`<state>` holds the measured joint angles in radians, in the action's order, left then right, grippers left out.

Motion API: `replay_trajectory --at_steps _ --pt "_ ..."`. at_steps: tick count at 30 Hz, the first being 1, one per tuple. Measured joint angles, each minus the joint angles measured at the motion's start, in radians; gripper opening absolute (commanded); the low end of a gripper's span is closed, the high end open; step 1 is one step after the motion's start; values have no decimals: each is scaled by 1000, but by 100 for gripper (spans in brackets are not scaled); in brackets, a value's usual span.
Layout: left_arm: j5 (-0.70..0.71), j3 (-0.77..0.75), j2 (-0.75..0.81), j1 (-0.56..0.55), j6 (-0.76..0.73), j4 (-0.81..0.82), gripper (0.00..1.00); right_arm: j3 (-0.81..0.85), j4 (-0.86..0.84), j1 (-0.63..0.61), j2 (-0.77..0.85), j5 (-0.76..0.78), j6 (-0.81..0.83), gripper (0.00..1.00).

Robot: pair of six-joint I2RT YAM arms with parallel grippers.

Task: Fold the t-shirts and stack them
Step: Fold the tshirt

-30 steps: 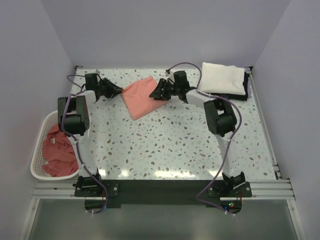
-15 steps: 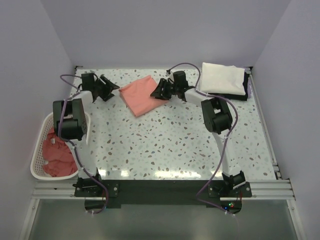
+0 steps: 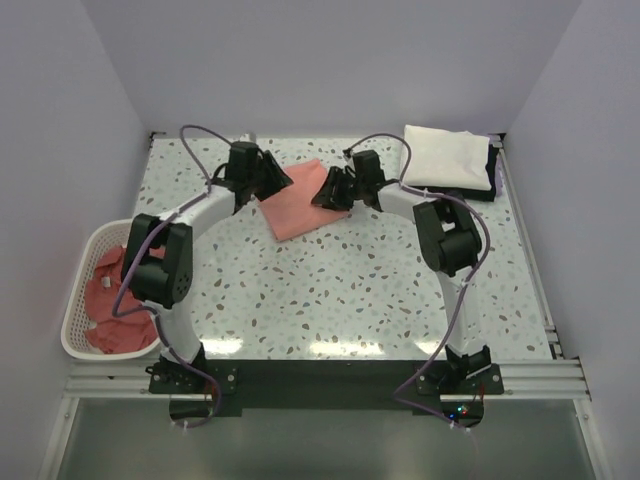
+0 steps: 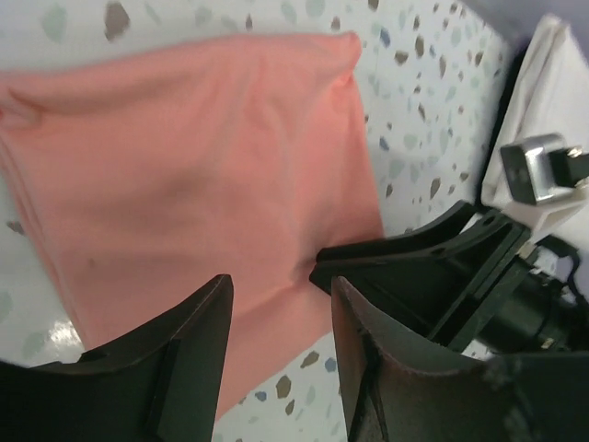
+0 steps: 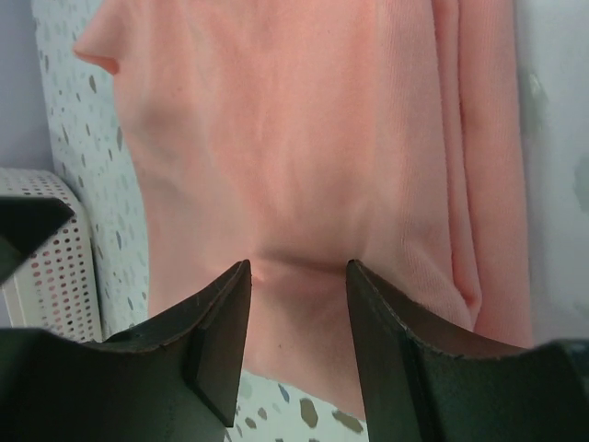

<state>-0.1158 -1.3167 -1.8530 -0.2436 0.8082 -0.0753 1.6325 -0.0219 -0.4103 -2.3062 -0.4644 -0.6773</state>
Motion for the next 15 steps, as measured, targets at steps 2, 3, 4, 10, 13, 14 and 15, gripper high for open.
replay_trajectory --at_steps 2,3,4,10,13,14,15 --pt "20 38 -5 -62 2 -1 48 -71 3 0 51 23 -6 49" --pt "26 64 -6 -88 2 2 47 -106 5 0 76 34 -10 49" --pt "31 90 -6 -113 3 1 45 -144 3 0 101 45 -14 49" --pt "73 220 -14 -252 3 6 43 -416 -12 0 292 87 -62 48" --pt "94 283 18 -330 11 38 42 -582 -38 0 410 99 -82 48" --pt "101 310 36 -354 14 45 42 -639 -53 -2 451 106 -89 48" --pt "105 343 58 -377 21 55 42 -682 -59 -3 484 108 -93 48"
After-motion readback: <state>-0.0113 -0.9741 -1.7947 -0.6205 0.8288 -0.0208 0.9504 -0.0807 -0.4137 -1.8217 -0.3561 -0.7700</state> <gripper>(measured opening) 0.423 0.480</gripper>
